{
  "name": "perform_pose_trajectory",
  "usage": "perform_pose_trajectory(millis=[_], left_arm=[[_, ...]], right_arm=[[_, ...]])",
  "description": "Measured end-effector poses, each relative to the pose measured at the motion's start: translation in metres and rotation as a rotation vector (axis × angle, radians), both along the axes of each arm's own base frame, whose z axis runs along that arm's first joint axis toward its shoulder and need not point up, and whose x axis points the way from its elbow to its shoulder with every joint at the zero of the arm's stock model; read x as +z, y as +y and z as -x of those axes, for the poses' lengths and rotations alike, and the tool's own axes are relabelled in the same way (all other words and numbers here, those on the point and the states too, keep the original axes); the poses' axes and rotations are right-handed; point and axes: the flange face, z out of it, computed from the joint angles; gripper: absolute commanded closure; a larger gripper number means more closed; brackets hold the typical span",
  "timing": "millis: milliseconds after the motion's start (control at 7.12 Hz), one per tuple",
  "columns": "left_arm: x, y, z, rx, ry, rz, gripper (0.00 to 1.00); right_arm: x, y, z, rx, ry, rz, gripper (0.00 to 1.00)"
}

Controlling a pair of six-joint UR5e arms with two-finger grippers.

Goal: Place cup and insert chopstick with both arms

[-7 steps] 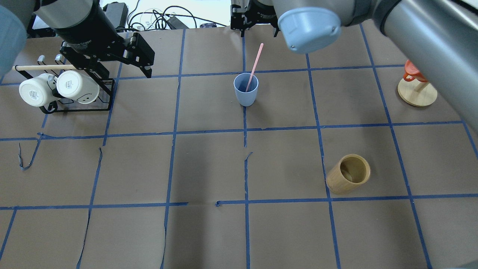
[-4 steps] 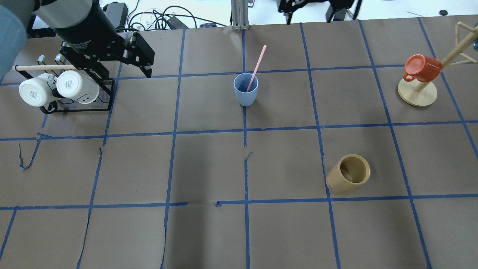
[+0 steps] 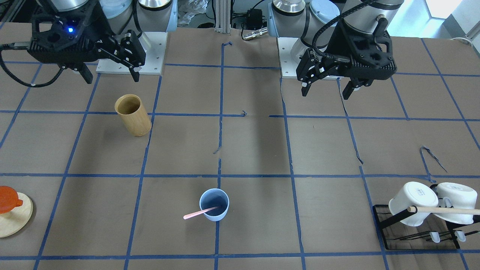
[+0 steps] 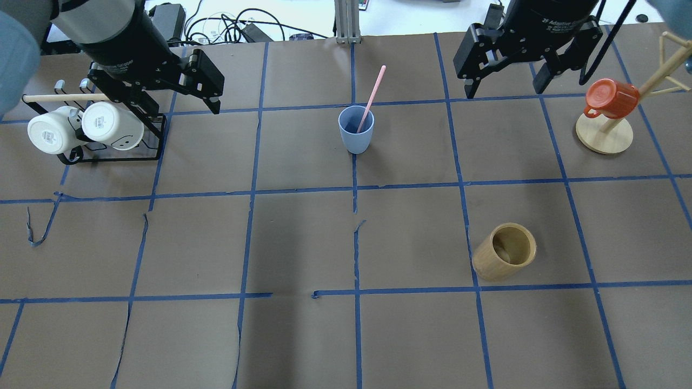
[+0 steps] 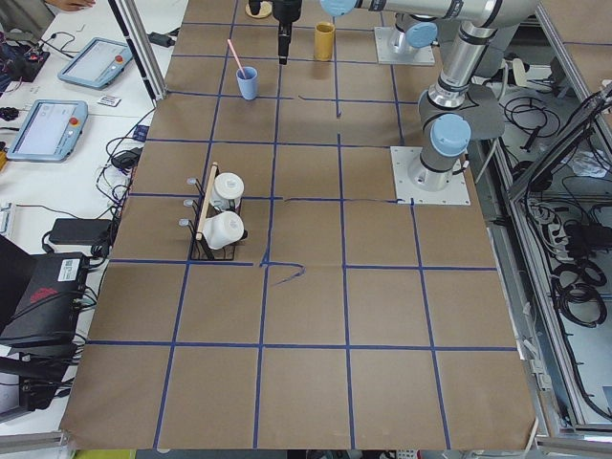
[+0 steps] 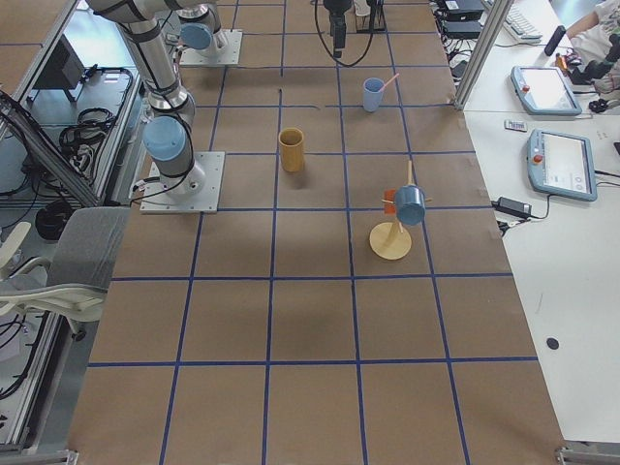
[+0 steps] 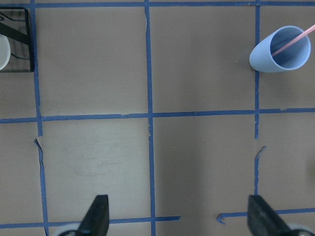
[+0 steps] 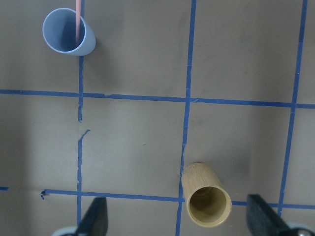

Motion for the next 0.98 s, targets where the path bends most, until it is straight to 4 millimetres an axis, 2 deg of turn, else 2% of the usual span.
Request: perform_pose_trajectory(millis=[421,702,982], left_arm=[[0.001,0.001,0.000,-0.001,0.001,0.003,0.00],[0.001,0.000,-0.002,0.003,0.001,0.006,0.00],[0.002,0.000,-0.007,0.013,0.000,0.005,0.00]], right_arm=[[-0.002,-0.005,0.008,0.012,0.052,0.067,0.00],[-0.013,-0.016,0.009,0.010,0.048,0.145,0.00],[-0.018,-0.016,0.009,0.011,0.044,0.177,0.00]])
